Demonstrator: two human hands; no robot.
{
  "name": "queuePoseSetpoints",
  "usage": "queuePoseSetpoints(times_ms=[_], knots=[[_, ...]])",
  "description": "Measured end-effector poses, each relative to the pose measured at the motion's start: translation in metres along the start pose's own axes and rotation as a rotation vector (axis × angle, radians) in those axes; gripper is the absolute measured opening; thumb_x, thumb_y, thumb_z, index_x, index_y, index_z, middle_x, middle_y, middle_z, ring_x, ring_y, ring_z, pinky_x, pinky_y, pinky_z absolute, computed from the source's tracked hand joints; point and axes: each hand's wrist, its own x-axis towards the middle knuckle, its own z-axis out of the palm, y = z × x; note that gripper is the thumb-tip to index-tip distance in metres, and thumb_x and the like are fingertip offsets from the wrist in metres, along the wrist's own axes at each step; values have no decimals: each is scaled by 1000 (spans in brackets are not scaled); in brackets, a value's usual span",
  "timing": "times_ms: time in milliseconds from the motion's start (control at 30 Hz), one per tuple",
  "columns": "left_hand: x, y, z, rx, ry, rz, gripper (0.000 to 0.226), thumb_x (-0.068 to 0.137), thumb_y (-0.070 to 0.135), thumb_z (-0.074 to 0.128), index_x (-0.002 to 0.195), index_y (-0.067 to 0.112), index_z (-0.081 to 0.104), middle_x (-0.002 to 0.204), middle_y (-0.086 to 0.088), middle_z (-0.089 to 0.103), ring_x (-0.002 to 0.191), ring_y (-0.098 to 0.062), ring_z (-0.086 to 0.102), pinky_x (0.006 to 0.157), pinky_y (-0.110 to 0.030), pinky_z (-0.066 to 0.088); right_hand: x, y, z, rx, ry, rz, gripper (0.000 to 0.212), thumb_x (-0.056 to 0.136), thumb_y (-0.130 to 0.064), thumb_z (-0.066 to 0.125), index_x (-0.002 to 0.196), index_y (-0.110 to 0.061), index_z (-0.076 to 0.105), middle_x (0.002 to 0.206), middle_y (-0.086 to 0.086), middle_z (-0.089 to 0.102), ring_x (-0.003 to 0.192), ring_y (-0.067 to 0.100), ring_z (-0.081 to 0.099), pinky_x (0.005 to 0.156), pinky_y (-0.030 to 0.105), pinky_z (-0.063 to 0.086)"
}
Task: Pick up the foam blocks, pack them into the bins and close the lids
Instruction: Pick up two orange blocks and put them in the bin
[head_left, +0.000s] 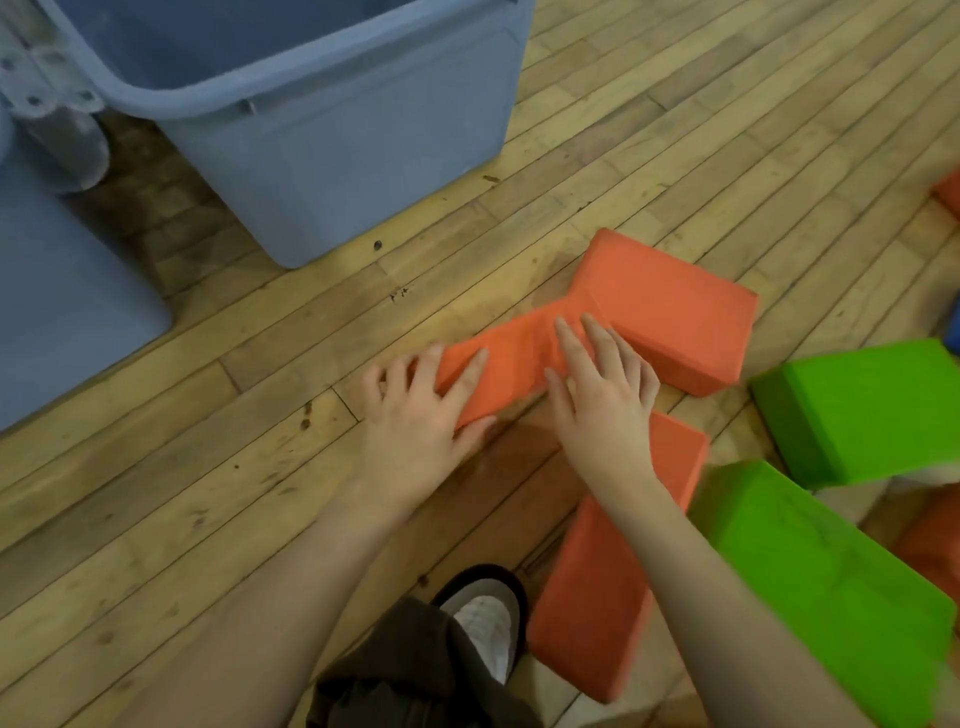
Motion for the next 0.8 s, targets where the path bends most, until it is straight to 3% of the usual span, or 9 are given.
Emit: queuePoseSetpoints(times_ms=[67,167,333,467,567,700,800], knots=[[-9,16,-8,-48,-8,-130,58,85,59,44,131,24,53,123,-17,55,100,-38,51,87,-50,35,-16,11,-15,-32,22,71,50,92,-32,51,138,-15,44,144,8,42,131,29,37,106,46,24],[-18,40,-22,-129,-47,-248,57,87,61,44,130,24,55,121,-20,56,99,-41,51,82,-50,43,-45,24,-31,-72,-13,228,56,89,-41,55,134,-9,44,144,13,39,130,35,35,105,50,24],[-28,64,-38,-115,-213,-360,63,90,62,34,145,33,28,140,-17,38,122,-41,35,96,-49,35,-82,24,-44,-169,-240,402,77,85,-64,42,148,-30,14,151,16,18,130,41,28,101,53,27],[-40,68,-49,-75,-308,-290,64,92,61,31,148,38,11,141,-14,33,124,-38,34,97,-46,35,-83,16,-52,-26,-234,376,56,94,-45,43,145,-34,20,144,11,21,118,38,43,85,46,47],[-48,72,-49,-14,-322,-280,65,91,62,30,148,38,12,136,-14,38,120,-35,40,95,-43,37,-89,8,-51,-47,-294,384,51,97,-48,33,144,-34,22,151,12,14,124,38,40,89,47,43],[-48,75,-37,-6,-263,-245,65,91,59,35,148,34,17,138,-16,38,115,-36,45,94,-43,36,-92,3,-48,-33,-359,459,95,76,-77,43,148,-28,4,155,15,-6,131,41,28,94,52,38],[-49,70,-30,-47,-242,-232,64,92,56,37,148,33,18,146,-13,31,120,-37,42,96,-44,34,-92,1,-42,2,-352,473,110,68,-72,60,147,-28,-2,154,14,-13,131,41,25,93,51,42]])
